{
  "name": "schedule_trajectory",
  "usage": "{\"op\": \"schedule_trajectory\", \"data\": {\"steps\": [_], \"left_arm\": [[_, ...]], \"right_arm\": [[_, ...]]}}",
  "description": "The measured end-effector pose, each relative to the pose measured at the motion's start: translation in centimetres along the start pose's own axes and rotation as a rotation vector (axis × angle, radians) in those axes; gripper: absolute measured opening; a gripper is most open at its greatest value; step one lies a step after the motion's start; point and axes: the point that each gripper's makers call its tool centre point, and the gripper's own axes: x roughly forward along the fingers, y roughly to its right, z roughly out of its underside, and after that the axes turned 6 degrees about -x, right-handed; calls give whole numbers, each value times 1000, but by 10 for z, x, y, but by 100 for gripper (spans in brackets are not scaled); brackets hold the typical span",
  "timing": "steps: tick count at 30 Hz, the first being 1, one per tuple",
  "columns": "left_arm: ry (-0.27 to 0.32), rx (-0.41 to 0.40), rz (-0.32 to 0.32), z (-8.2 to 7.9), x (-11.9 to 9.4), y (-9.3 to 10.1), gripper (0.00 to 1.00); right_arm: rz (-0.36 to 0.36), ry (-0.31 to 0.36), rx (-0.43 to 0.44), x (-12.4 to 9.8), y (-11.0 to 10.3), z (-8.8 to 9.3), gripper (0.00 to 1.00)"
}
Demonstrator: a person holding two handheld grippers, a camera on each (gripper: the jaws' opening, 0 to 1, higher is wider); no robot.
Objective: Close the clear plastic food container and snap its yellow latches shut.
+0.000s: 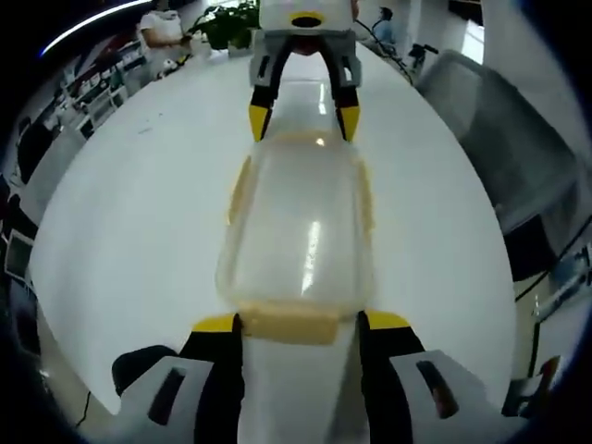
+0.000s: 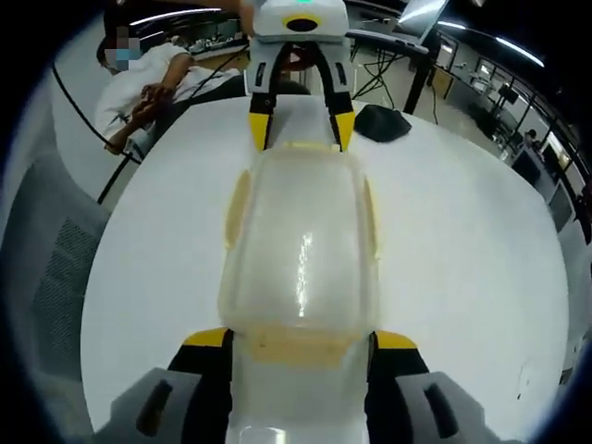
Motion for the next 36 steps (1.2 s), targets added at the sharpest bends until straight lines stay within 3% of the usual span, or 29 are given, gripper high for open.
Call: {"op": "schedule_trajectory", "data": {"steps": [4, 7, 13, 15, 26, 36], "left_arm": [[3, 7, 6, 2, 0, 0, 47], [1, -5, -9, 3, 0, -2, 43], [-15, -1, -12, 3, 1, 0, 41], [-14, 3, -13, 3, 0, -1, 37], [-35, 17, 3, 4, 3, 1, 38], [-1, 12, -50, 4, 1, 4, 38]], "right_arm": [[-3, -10, -12, -2, 0, 2, 48], [4, -21, -14, -5, 2, 5, 37], [5, -34, -7, -5, 1, 5, 37], [0, -32, -24, -5, 0, 6, 37], [-4, -44, -17, -4, -1, 5, 38], [-10, -63, -20, -3, -2, 6, 36]]}}
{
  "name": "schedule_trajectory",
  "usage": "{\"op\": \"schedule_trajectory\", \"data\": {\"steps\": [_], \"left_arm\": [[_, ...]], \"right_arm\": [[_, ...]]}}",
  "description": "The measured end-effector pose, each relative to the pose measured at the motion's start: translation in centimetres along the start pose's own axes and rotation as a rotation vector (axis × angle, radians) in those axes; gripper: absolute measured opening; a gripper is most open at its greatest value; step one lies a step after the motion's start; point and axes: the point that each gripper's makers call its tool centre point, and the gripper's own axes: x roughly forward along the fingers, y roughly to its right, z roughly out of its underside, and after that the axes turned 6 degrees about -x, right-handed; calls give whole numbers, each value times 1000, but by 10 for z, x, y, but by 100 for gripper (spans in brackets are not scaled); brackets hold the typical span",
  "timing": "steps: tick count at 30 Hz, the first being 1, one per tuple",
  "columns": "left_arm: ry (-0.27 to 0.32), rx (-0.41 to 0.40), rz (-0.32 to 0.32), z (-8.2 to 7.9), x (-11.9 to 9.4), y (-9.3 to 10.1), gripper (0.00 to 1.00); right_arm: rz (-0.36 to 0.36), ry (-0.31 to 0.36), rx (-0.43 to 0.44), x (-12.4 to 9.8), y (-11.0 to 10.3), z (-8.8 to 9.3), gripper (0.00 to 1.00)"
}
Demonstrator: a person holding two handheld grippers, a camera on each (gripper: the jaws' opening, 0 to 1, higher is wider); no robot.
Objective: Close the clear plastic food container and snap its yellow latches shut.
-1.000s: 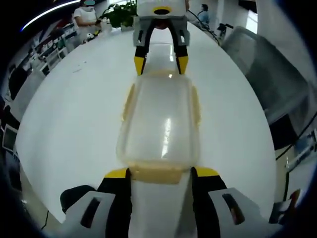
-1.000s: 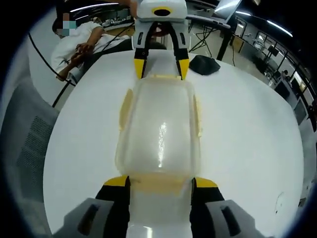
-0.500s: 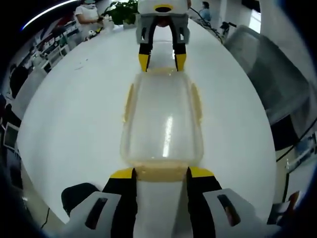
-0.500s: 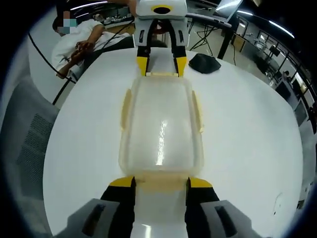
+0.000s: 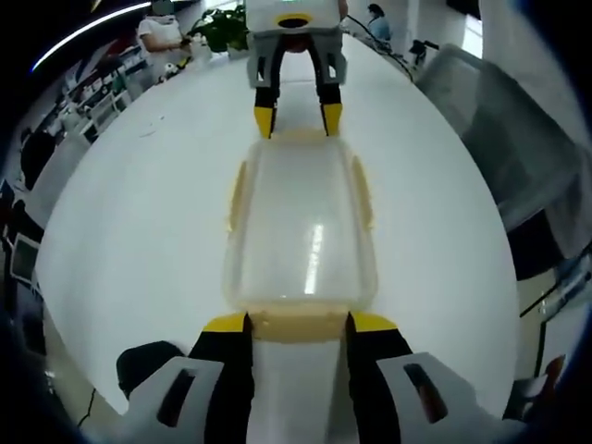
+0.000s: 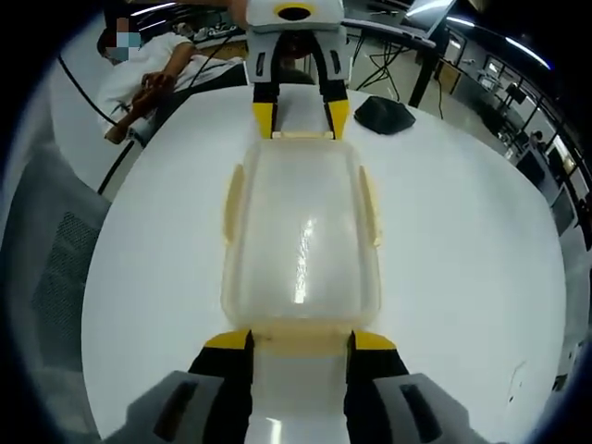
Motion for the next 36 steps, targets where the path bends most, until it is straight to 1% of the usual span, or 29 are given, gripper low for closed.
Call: {"op": "schedule_trajectory", "data": {"steps": [3, 5, 7, 8, 13, 15, 16, 19, 23, 27, 31, 36], "left_arm": [[-44, -5, -14, -2, 1, 0, 38], [-57, -10, -18, -2, 1, -1, 38], [-60, -23, -19, -1, 1, -2, 37], [-59, -48, -24, 0, 0, -2, 37], [-81, -56, -24, -2, 1, 5, 36], [-81, -55, -17, -7, 1, 10, 36], [-81, -50, -14, -9, -1, 12, 36], [-68, -47, -22, -17, -7, 9, 36], [-67, -48, -39, -22, -13, 2, 36], [-65, -41, -43, -29, -19, 3, 36], [-63, -42, -48, -34, -24, 3, 35], [-57, -43, -55, -44, -29, 4, 35]], "right_arm": [[2, -6, -3, 0, 0, 1, 36], [-3, -3, -9, 0, 1, 1, 36], [-4, -1, -8, -1, 2, 1, 35], [-3, 0, -6, -1, 2, 1, 35], [-6, -12, -12, -3, -1, 2, 35], [-14, -23, -28, -5, -5, 5, 35], [-20, -21, -22, -8, -7, 6, 35], [-5, -11, -21, -17, -3, 8, 35], [10, 14, -20, -28, 3, 4, 35], [15, 21, -21, -35, 1, 3, 35], [24, 33, -24, -45, 1, 2, 35], [39, 46, -33, -58, 1, 3, 35]]}}
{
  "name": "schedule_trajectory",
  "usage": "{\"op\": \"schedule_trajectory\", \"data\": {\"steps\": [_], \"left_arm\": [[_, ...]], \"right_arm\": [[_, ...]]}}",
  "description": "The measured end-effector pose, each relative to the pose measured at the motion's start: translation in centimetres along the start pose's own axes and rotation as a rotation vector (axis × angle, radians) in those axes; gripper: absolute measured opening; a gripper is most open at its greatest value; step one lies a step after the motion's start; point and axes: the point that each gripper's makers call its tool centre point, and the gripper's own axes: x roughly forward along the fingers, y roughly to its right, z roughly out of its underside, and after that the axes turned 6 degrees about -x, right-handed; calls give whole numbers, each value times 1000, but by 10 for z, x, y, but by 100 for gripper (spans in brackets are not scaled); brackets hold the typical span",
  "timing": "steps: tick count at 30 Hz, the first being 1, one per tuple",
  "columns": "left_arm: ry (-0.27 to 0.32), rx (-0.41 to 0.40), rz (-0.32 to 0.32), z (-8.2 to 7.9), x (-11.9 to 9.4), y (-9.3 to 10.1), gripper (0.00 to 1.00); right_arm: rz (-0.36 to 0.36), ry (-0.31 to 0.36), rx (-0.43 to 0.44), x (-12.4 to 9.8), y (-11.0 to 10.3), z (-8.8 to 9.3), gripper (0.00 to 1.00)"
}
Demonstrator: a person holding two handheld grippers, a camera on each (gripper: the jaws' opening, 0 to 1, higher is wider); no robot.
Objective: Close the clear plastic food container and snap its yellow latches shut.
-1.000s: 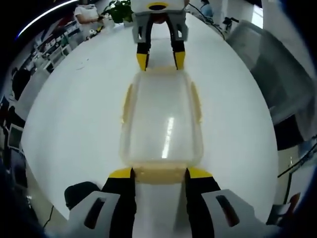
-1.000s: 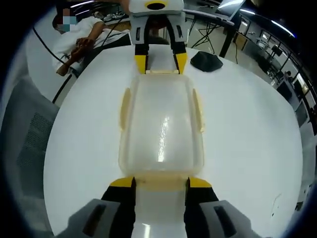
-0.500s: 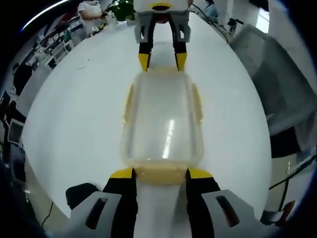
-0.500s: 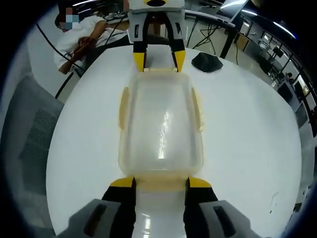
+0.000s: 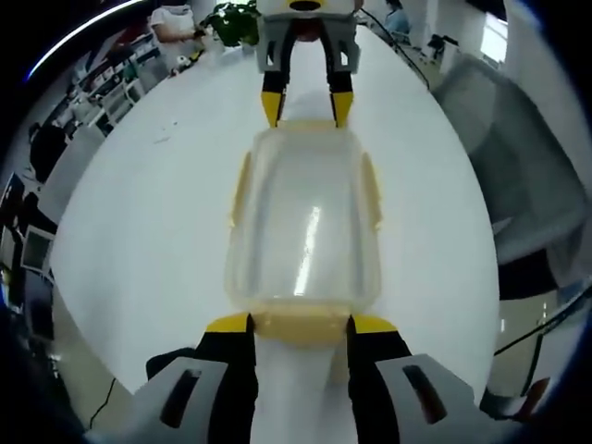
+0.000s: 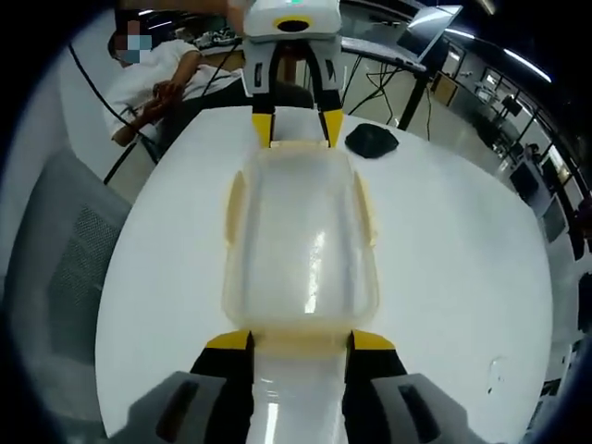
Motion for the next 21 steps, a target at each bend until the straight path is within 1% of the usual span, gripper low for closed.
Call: {"op": "schedule_trajectory", "data": {"steps": [5, 21], "left_arm": [[9, 12, -18, -12, -5, -1, 35], [8, 29, -18, -44, -5, 4, 34]], "right_arm": [[20, 0, 3, -11, 3, 4, 35], [29, -1, 9, -38, -4, 22, 35]]}}
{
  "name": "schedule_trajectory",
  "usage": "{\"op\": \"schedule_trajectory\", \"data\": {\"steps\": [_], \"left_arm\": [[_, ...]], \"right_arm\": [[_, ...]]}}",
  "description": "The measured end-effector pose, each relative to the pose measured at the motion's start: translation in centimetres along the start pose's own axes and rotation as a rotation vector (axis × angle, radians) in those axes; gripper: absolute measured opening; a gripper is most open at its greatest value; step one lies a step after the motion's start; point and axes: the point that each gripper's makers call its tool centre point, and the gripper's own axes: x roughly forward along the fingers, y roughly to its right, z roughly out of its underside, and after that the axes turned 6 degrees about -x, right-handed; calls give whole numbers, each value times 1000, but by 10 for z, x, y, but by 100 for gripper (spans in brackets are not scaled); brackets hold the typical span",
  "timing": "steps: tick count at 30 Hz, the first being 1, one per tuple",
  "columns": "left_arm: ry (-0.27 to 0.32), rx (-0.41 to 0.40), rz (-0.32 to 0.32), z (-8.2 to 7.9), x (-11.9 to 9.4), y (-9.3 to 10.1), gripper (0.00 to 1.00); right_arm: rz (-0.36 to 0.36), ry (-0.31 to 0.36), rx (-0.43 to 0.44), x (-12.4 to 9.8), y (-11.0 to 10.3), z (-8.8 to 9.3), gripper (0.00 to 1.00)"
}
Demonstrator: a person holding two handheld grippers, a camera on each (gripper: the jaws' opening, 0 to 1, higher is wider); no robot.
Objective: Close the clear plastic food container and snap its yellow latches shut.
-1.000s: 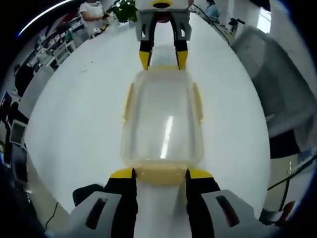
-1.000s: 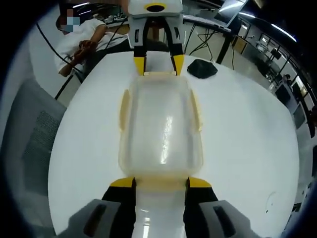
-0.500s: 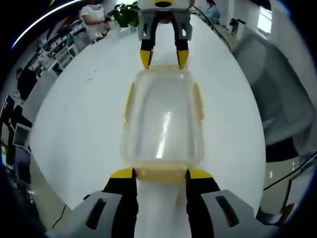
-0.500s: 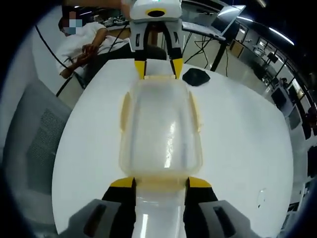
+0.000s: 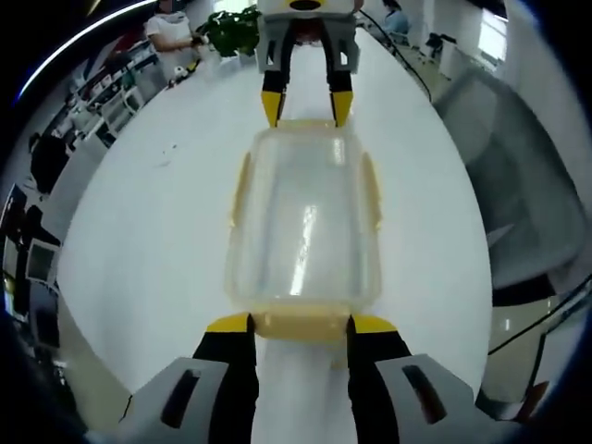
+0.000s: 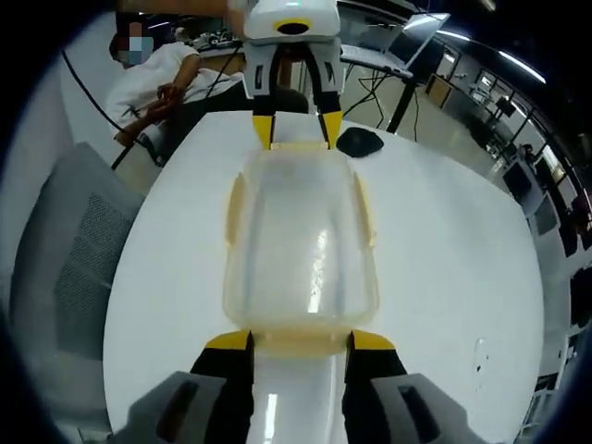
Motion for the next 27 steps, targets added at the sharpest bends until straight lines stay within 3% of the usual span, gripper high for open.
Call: {"op": "schedule_trajectory", "data": {"steps": [27], "left_arm": [[17, 28, -4, -59, 12, 11, 35]], "right_arm": [[29, -8, 10, -38, -11, 46, 35]]}}
